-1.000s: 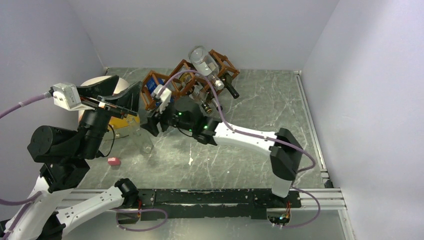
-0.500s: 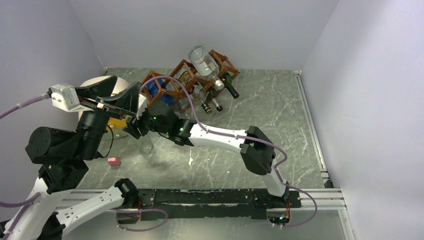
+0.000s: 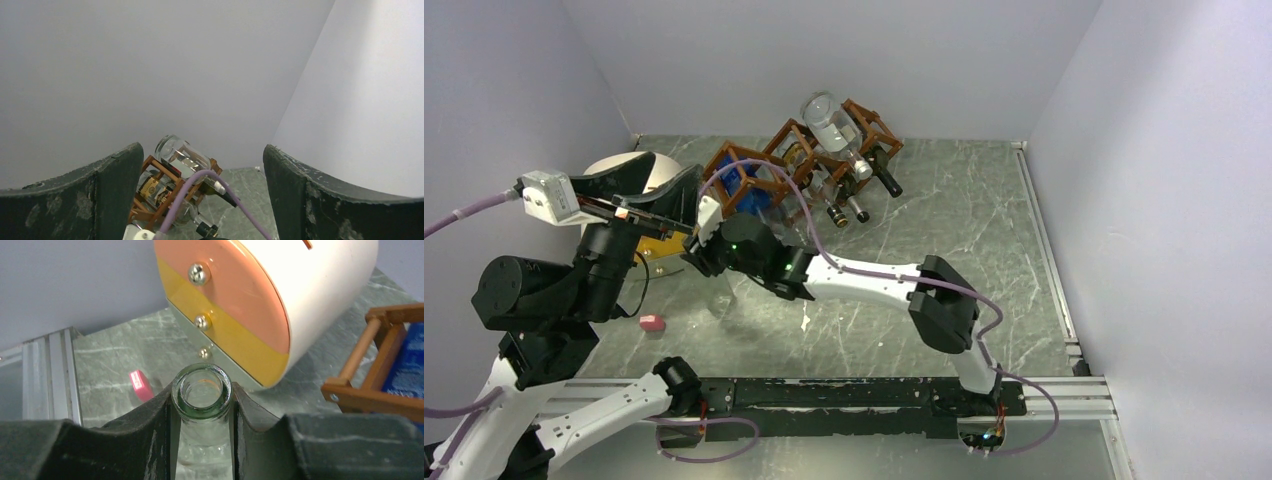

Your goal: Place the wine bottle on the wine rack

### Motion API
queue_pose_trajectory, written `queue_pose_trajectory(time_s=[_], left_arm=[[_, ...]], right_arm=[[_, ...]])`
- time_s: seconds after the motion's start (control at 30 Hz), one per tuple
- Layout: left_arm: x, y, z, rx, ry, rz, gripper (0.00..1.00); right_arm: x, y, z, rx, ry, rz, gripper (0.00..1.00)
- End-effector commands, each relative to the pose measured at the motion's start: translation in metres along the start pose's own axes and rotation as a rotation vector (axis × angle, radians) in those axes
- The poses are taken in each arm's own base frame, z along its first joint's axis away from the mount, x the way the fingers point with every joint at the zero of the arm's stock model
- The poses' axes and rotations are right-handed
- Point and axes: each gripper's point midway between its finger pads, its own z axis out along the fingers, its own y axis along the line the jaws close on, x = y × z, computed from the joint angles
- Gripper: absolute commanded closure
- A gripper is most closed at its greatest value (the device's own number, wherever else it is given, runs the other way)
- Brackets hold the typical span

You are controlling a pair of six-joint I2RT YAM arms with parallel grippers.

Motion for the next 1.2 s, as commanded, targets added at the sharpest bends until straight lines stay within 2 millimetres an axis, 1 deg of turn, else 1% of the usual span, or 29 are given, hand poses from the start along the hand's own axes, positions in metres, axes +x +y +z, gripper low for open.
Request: queue_pose_trajectory(time_s=[0.0, 0.03, 0.1, 0.13, 0.23, 0.3, 0.5, 0.63, 0.67, 0.7, 0.73, 0.83, 0.87, 0.97, 1.1, 1.17], left_arm=[[0.000, 0.006, 0.000, -0.028, -0.007, 0.011, 0.07], [0.001, 0.006, 0.000, -0.029, -0.003, 0.012, 0.07], [0.004, 0.007, 0.000, -0.034, 0.004, 0.013, 0.07], [0.006, 0.007, 0.000, -0.036, 0.009, 0.013, 0.07], [0.015, 0.008, 0.002, -0.043, 0.028, 0.013, 0.07], [0.026, 0.009, 0.003, -0.050, 0.055, 0.016, 0.07], [0.079, 0.023, 0.002, -0.114, 0.146, 0.030, 0.08], [0.114, 0.027, 0.000, -0.139, 0.225, 0.024, 0.08], [0.122, 0.029, 0.000, -0.155, 0.238, 0.015, 0.07], [0.130, 0.032, -0.001, -0.177, 0.249, -0.009, 0.04], [0.138, 0.032, -0.001, -0.189, 0.262, -0.032, 0.01], [0.170, 0.025, -0.003, -0.145, 0.334, -0.032, 0.00], [0.181, 0.024, -0.003, -0.140, 0.358, -0.034, 0.00], [0.212, 0.017, -0.003, -0.111, 0.440, -0.034, 0.01], [0.241, -0.009, -0.006, 0.056, 0.505, -0.036, 0.01], [0.250, -0.009, -0.008, 0.053, 0.517, -0.054, 0.00]], right_arm=[[-0.072, -0.011, -0.041, 0.063, -0.162, -0.023, 0.98], [-0.082, -0.012, -0.052, 0.065, -0.181, -0.022, 0.99], [-0.086, -0.012, -0.068, 0.061, -0.190, -0.022, 1.00], [-0.082, -0.012, -0.076, 0.062, -0.181, -0.021, 1.00], [-0.080, -0.015, -0.101, 0.072, -0.170, -0.008, 1.00], [-0.074, -0.017, -0.119, 0.081, -0.150, 0.004, 1.00], [-0.048, -0.023, -0.175, 0.115, -0.085, 0.048, 1.00], [-0.038, -0.039, -0.212, 0.206, -0.059, 0.064, 1.00], [-0.035, -0.043, -0.221, 0.230, -0.051, 0.066, 1.00], [-0.039, -0.048, -0.230, 0.258, -0.063, 0.071, 1.00], [-0.029, -0.054, -0.237, 0.290, -0.047, 0.071, 1.00], [-0.029, -0.069, -0.260, 0.380, -0.054, 0.077, 1.00], [-0.033, -0.075, -0.268, 0.411, -0.064, 0.085, 1.00], [-0.037, -0.091, -0.286, 0.517, -0.076, 0.106, 1.00], [-0.040, -0.108, -0.303, 0.638, -0.089, 0.146, 1.00], [-0.042, -0.113, -0.311, 0.677, -0.098, 0.163, 1.00]])
